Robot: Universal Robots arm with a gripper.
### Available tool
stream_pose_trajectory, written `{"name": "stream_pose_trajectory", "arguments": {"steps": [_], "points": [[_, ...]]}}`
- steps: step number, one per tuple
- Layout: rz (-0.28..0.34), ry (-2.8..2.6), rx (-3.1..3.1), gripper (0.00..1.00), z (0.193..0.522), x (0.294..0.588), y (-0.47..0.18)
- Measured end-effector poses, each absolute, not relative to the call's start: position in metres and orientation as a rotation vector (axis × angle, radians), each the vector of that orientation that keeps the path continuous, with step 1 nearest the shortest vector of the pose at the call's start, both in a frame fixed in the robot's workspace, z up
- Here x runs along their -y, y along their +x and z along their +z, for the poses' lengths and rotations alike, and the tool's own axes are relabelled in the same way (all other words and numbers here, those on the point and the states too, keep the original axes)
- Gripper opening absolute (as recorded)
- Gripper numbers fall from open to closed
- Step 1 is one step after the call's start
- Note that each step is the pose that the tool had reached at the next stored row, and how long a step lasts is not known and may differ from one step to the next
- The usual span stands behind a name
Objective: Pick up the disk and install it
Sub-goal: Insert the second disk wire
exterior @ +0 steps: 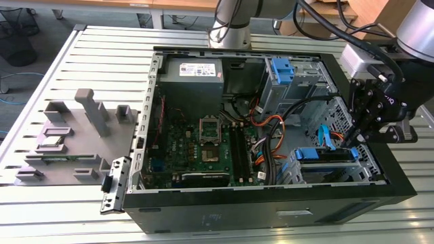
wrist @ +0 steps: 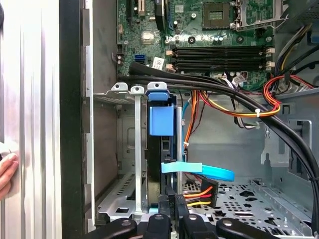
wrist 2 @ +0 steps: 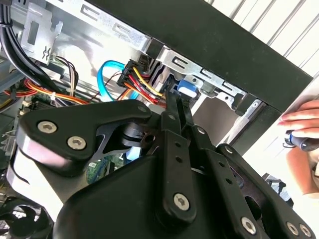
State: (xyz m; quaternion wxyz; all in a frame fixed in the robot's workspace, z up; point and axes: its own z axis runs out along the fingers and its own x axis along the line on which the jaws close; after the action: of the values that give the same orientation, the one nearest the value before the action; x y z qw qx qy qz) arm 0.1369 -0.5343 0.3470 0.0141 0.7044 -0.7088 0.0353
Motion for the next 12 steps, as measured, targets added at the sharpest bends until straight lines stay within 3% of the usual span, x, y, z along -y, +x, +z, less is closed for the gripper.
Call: {"name": "stream_pose_trajectory", "arguments": {"steps": [12], "points": [[0.138, 2.241, 2.185, 0.16, 0.3448, 0.5343, 0.1288]]}}
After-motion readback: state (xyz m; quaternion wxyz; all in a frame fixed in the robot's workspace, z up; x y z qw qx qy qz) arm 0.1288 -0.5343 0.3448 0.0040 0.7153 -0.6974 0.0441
